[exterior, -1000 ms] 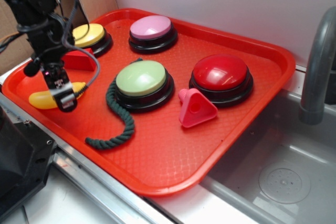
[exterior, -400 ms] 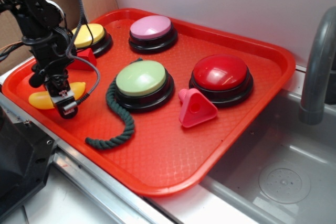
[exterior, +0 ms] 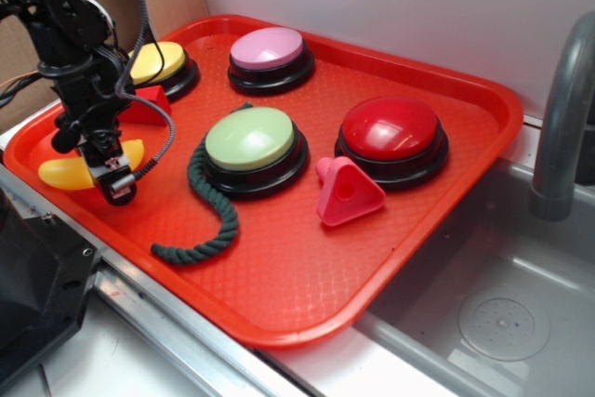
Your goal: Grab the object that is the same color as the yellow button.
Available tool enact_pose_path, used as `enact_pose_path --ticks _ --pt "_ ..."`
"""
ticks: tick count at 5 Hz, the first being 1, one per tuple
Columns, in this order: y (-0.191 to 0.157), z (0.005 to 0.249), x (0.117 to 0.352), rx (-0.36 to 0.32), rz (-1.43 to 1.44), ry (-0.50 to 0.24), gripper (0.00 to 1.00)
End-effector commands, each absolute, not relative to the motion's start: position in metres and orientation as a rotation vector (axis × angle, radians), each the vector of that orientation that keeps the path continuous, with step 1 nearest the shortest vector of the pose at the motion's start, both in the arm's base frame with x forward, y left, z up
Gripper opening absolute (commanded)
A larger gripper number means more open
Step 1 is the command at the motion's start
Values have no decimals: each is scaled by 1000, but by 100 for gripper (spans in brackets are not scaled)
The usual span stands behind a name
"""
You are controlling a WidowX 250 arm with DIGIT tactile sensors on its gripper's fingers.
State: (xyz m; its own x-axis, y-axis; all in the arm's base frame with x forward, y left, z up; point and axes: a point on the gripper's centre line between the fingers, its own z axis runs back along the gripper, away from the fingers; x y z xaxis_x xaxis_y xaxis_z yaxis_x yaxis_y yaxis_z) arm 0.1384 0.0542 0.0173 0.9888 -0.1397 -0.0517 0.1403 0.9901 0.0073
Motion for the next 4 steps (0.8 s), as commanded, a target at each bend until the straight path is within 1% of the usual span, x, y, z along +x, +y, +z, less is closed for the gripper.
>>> enact_pose_path --ticks 1,2,3,4 --pt "39 81 157 -5 -30 2 0" --pt "14 110 167 -59 -35 6 0" --pt "-11 142 171 -83 -88 -7 0" --pt "-26 157 174 -90 -133 -29 0"
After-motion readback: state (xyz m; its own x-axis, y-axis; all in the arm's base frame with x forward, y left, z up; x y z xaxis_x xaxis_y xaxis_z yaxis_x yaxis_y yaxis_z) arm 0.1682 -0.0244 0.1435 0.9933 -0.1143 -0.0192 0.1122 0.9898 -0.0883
